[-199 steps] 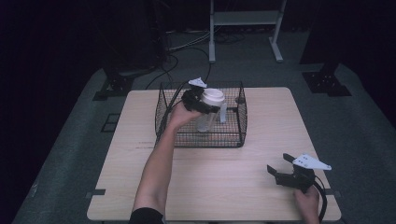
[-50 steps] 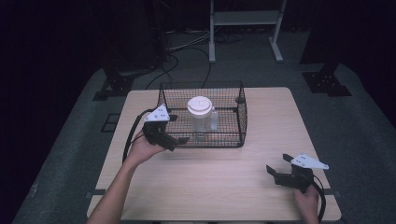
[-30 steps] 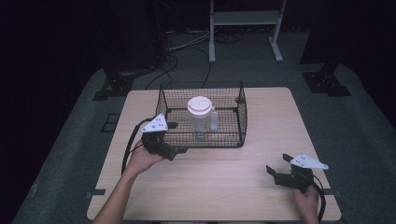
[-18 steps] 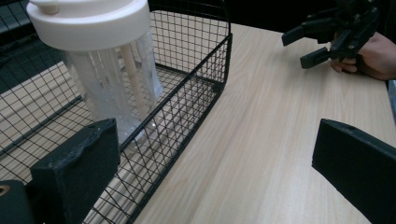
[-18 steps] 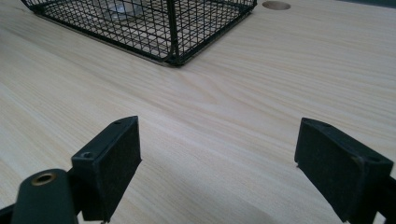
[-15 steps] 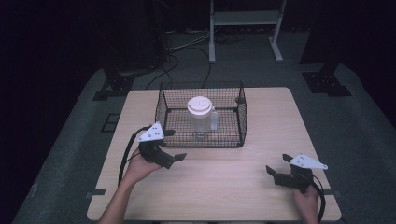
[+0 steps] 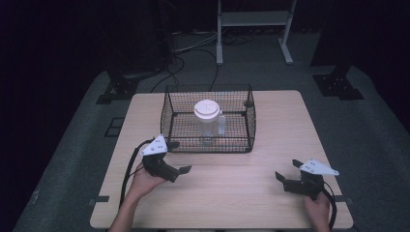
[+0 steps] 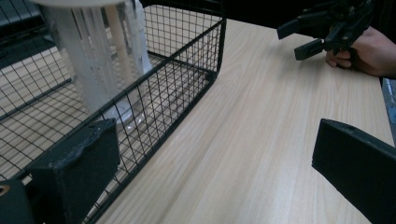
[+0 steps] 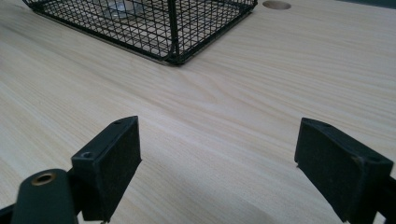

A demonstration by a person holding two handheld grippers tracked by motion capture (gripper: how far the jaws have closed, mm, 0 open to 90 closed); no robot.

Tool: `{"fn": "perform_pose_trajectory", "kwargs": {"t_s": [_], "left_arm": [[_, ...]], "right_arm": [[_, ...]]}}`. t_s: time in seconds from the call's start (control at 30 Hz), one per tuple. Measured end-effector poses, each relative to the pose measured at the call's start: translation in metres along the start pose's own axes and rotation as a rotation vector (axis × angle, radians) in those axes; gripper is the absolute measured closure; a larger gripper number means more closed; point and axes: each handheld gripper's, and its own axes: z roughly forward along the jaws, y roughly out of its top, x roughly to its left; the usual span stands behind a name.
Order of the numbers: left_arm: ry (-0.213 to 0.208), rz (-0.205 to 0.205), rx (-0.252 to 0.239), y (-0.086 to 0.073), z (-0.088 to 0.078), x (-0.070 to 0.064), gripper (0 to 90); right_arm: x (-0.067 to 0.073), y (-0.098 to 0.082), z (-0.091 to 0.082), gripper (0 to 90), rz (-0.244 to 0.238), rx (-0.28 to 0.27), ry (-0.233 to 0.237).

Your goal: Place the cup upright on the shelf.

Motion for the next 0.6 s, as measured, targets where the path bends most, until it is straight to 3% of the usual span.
{"fn": "perform_pose_trajectory", "kwargs": {"t_s": [0.23, 0.6], "left_arm": [[-0.005, -0.021, -0.013, -0.011, -0.003, -0.003, 0.3], [0.008, 0.005, 0.04, -0.026, -0.003, -0.016, 0.3]], "right_arm": [[0.0, 0.0, 0.0, 13.5, 0.007, -0.001, -0.008], [0.0, 0.0, 0.0, 13.5, 0.002, -0.002, -0.007]]}}
